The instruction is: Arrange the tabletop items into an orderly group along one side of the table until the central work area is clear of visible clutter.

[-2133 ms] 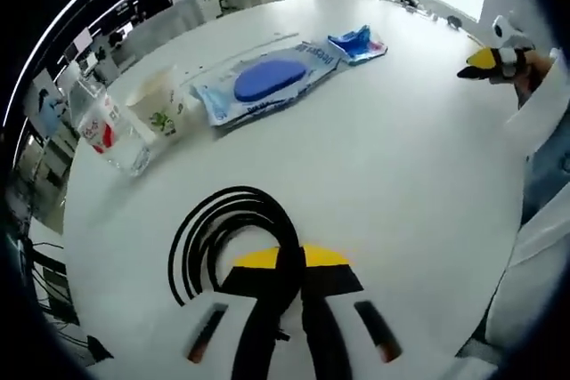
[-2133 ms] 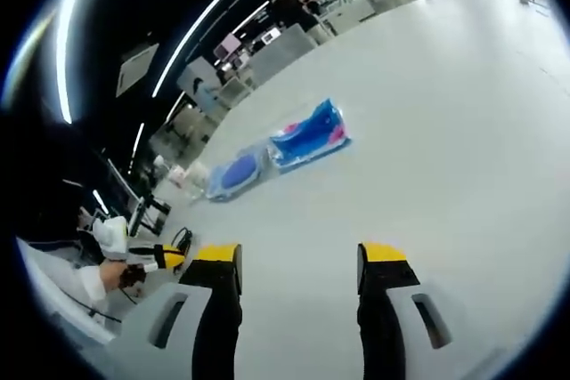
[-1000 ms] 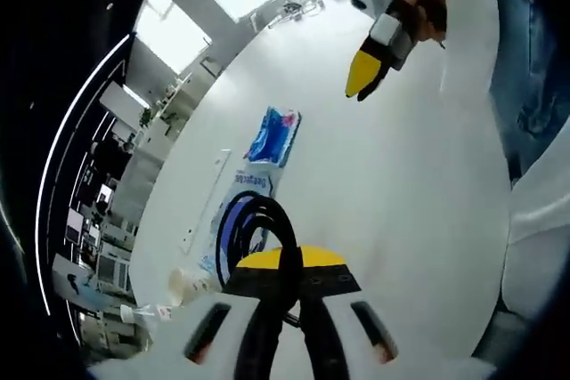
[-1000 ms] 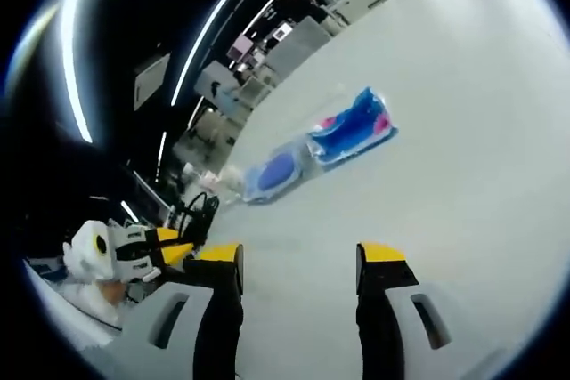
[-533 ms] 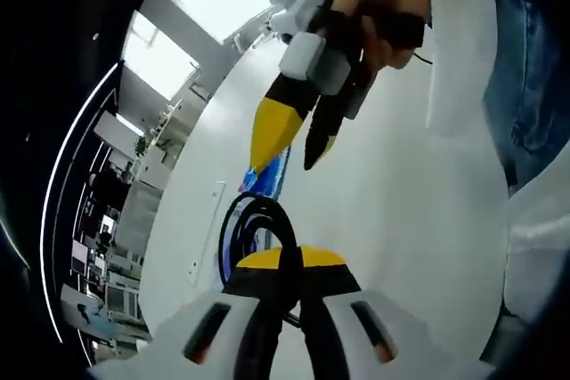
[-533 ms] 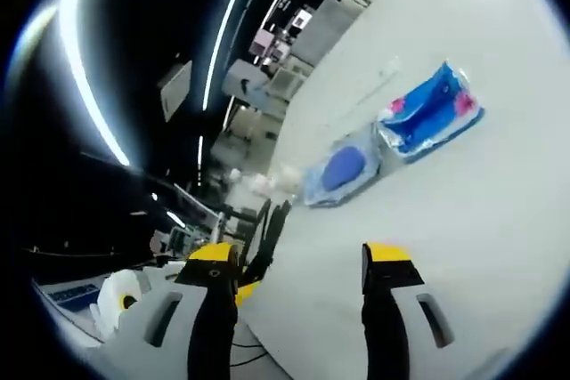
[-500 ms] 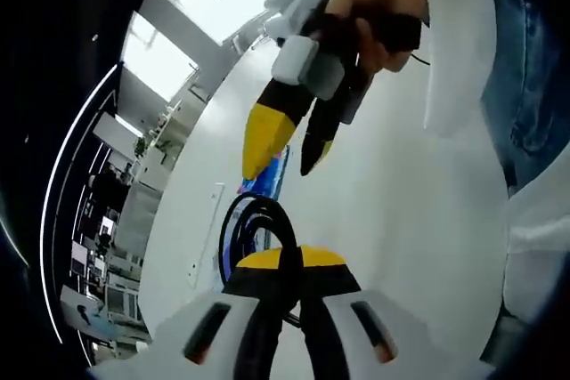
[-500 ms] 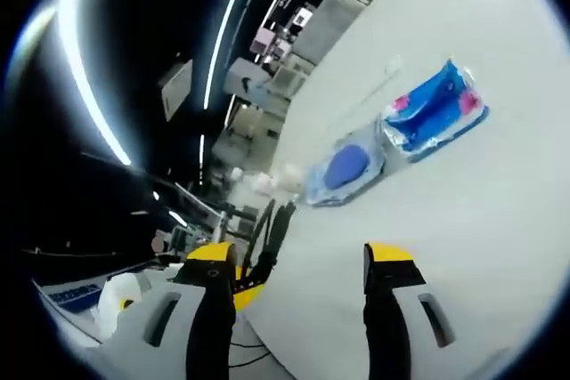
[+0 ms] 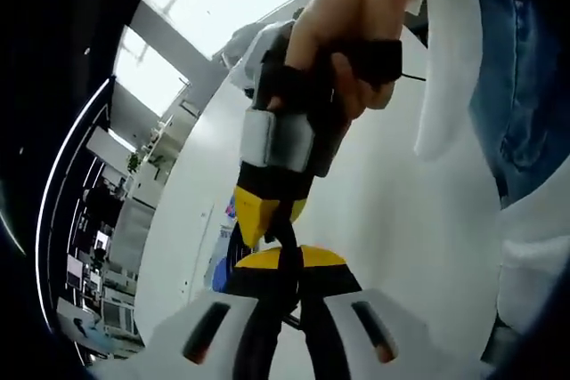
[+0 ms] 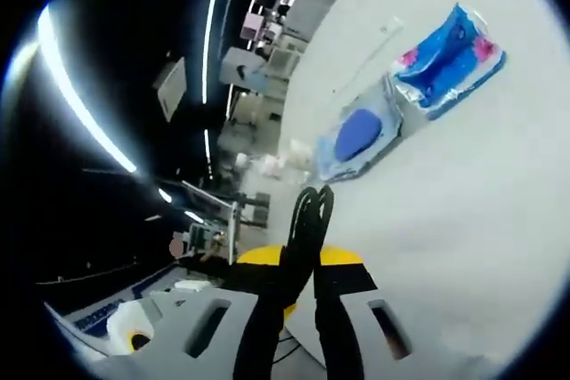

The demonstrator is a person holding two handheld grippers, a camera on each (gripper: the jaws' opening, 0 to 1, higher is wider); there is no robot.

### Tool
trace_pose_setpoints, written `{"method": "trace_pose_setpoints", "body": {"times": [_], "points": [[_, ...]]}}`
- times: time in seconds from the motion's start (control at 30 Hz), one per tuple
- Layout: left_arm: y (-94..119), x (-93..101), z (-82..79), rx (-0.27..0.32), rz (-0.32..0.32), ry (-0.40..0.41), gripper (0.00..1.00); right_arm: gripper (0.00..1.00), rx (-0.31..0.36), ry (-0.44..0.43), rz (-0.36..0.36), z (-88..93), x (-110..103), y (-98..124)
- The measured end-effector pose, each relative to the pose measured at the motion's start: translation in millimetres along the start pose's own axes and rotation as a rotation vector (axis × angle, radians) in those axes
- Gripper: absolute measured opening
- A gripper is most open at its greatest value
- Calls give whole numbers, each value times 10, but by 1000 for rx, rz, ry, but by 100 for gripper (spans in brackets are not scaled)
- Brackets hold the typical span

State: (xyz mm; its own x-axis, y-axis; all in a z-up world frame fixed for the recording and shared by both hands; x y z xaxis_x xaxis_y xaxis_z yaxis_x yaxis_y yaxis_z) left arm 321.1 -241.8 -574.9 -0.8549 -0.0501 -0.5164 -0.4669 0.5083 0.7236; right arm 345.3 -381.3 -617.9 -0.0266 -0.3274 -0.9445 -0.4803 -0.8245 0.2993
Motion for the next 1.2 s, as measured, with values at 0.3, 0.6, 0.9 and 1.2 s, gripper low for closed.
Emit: {"method": "trace_pose_setpoints", "body": {"times": [0.3, 0.6, 0.9, 1.2], "points": [[-32, 39, -3, 74, 30, 182, 13, 0, 12, 29, -22, -41, 2, 90], [86, -98, 416, 73, -35, 509, 26, 0, 26, 69, -10, -83, 62, 277], [263, -111, 835, 82, -99, 815, 32, 0, 90, 36, -13, -256, 194, 438], [403, -165, 1232, 132, -156, 1145, 77, 0, 117, 18, -13, -360, 308, 523]]}}
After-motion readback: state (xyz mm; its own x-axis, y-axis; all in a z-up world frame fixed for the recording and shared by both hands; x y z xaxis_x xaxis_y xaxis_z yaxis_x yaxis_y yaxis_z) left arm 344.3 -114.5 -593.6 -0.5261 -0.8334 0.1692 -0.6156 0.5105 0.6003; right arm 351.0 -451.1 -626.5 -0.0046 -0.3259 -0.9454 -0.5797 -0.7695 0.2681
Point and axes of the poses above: the point that each gripper's makers call its tool centre point, and the gripper's own axes: y roughly backward along the fingers, x roughly to its right, z roughly out of its underside, the point moved 10 cm from there along y, roughly backward along the fingers, and after that the axes turned 8 degrees about -x, right-handed, at the moved point
